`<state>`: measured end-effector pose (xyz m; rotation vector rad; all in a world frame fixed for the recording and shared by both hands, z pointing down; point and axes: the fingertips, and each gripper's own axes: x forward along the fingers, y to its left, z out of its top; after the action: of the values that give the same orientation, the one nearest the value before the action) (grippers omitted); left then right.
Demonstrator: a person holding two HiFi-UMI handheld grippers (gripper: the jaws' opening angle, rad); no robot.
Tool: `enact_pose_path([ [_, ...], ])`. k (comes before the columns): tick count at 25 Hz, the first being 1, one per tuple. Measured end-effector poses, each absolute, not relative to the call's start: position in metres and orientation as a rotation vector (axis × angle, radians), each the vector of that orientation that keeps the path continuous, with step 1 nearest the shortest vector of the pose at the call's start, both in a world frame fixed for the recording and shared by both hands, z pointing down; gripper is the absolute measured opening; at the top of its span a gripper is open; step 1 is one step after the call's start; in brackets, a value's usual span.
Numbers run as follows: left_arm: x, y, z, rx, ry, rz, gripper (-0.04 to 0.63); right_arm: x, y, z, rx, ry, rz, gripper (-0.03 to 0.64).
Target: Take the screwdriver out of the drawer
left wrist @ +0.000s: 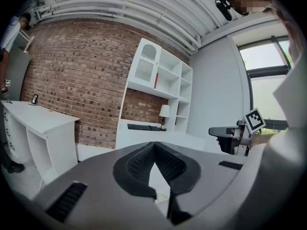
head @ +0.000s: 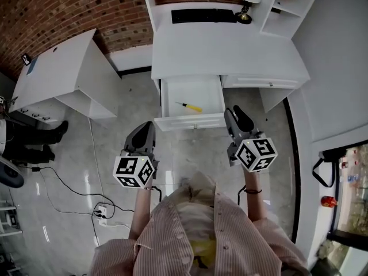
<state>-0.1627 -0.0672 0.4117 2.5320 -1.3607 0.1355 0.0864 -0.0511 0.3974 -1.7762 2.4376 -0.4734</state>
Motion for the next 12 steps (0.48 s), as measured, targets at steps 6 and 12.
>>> enact_pose_path([
  [6, -0.154, -0.101, 0.432, 2.488, -1.324, 0.172, -0.002, 0.082, -0.091, 0.415, -1.737, 2.524, -0.54, 0.117],
  [12, -0.136, -0.145, 0.462, 2.423, -1.308, 0.225, -0.002, 0.079, -0.144, 0.455, -1.645, 2.689, -0.672, 0.117],
])
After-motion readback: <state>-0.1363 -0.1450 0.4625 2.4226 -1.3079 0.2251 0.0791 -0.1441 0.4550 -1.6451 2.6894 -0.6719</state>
